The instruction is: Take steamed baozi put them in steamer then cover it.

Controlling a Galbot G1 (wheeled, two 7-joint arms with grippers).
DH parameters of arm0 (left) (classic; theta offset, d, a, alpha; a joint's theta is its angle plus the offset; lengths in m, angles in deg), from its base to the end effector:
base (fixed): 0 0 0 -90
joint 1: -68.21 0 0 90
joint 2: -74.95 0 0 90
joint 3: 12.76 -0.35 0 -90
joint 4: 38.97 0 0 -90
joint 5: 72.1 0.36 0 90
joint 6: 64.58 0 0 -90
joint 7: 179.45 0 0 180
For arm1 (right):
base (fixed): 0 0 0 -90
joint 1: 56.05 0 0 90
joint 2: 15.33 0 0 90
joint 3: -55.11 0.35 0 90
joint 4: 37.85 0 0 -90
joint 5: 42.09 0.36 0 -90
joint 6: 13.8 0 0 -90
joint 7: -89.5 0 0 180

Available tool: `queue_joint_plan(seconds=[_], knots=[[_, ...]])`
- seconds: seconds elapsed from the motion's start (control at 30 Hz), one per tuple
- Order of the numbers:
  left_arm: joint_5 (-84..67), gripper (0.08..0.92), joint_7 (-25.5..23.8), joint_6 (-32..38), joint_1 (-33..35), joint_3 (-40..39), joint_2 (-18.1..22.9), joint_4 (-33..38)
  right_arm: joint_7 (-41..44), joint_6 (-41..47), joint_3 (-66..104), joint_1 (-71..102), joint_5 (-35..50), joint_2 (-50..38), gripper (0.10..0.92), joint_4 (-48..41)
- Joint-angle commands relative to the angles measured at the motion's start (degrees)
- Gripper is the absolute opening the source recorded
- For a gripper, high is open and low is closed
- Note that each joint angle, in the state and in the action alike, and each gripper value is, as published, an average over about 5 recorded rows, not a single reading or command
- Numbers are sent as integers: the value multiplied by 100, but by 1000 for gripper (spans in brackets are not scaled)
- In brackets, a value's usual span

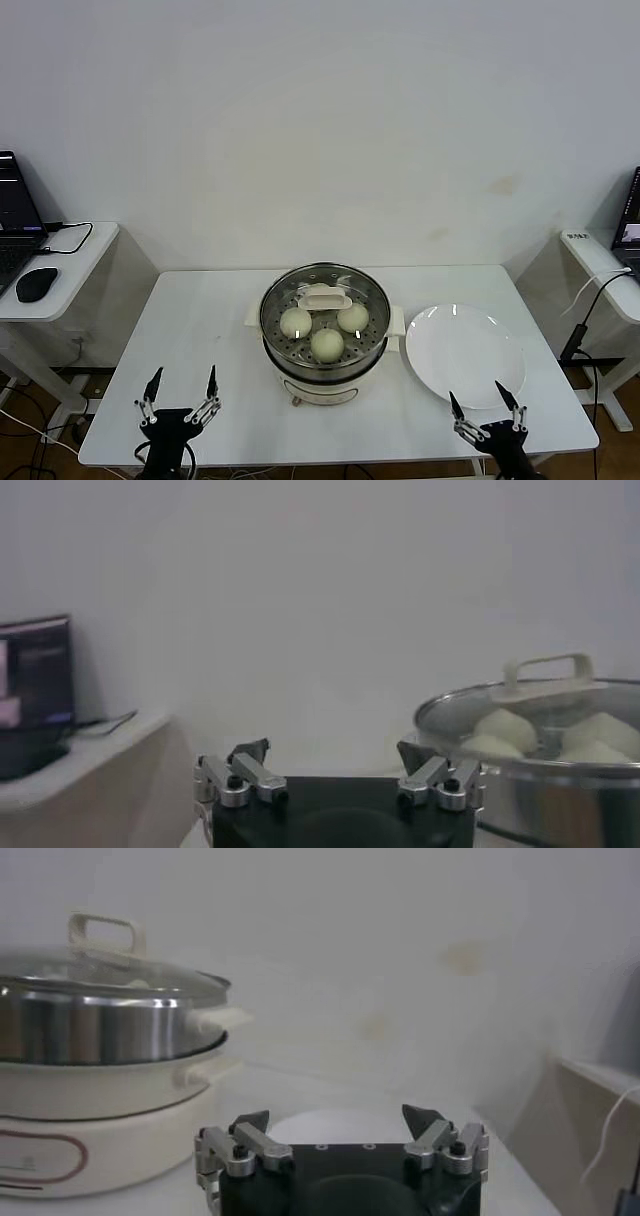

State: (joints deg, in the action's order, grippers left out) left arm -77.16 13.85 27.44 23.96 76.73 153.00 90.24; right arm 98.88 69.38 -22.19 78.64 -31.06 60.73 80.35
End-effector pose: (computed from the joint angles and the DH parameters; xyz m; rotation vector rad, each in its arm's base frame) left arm 0.1085 0.0229 -0.2837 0.1360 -3.0584 -0.1024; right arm 0.1091 -0.1110 -0.3298 0.1701 -2.9859 0.1904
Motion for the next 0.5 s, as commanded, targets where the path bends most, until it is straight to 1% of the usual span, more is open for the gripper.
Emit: queue_joint_plan(seconds=[0.03,0.27,0.5], knots=[[-527,823,122,465,382,132,94,-221,-254,344,-263,43,299,-102,823,181],[-422,823,110,423,400,90,106,-331,-243,659,-339,97,472,-135,823,354],[-402,823,77,410,406,69,114,-374,-164,816,-370,172,465,-208,823,407]])
